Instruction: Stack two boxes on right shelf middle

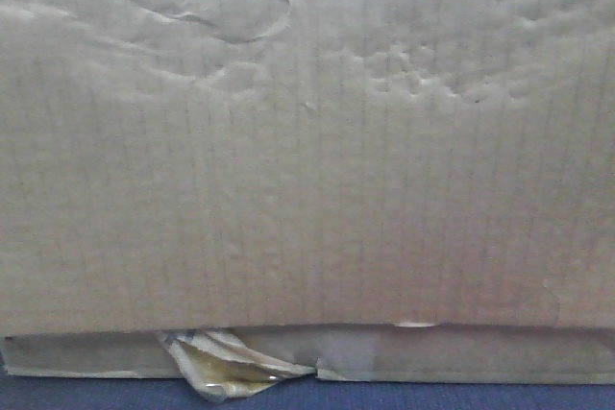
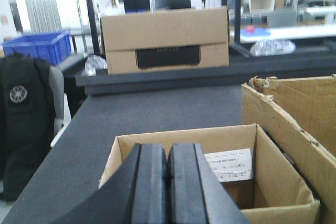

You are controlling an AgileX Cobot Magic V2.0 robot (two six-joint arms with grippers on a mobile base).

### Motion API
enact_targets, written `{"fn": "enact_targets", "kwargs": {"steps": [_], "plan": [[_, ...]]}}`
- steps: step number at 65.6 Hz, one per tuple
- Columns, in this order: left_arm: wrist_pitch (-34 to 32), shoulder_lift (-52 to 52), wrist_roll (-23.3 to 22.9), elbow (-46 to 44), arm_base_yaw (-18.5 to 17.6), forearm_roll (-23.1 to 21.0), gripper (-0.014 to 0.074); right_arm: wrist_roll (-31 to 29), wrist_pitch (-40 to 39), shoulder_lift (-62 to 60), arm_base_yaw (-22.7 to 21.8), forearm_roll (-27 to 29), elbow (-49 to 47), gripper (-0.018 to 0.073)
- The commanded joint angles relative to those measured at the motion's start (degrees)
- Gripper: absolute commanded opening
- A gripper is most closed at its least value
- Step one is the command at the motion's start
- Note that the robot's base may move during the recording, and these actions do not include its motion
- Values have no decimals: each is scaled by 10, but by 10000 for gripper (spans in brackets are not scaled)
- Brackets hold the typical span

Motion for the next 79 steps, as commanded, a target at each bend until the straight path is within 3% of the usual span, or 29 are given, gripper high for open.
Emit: {"fn": "enact_targets", "kwargs": {"steps": [1,17,37,42,54,59,68,74,79], "plan": [[28,52,-4,-42,0,2,-91,-1,-35,17,-2,-5,-8,-168],[183,252,-4,-207,0,-39,-91,-1,-41,18,-2,-5,-8,-168],[179,411,-4,-326,0,-41,-91,-1,-38,18,-2,-5,-8,-168],[208,445,-5,-344,1,-24,-91,-1,-38,18,-2,-5,-8,-168],[354,555,9,-424,57,-50,-92,-1,-38,18,-2,-5,-8,-168],[382,589,55,-450,87,-76,-92,-1,-35,18,-2,-5,-8,-168],[444,646,145,-490,152,-164,-92,-1,-29,18,-2,-5,-8,-168],[453,670,150,-495,174,-180,-92,-1,-28,18,-2,-5,-8,-168],[444,682,150,-495,183,-163,-92,-1,-28,18,-2,-5,-8,-168]]}}
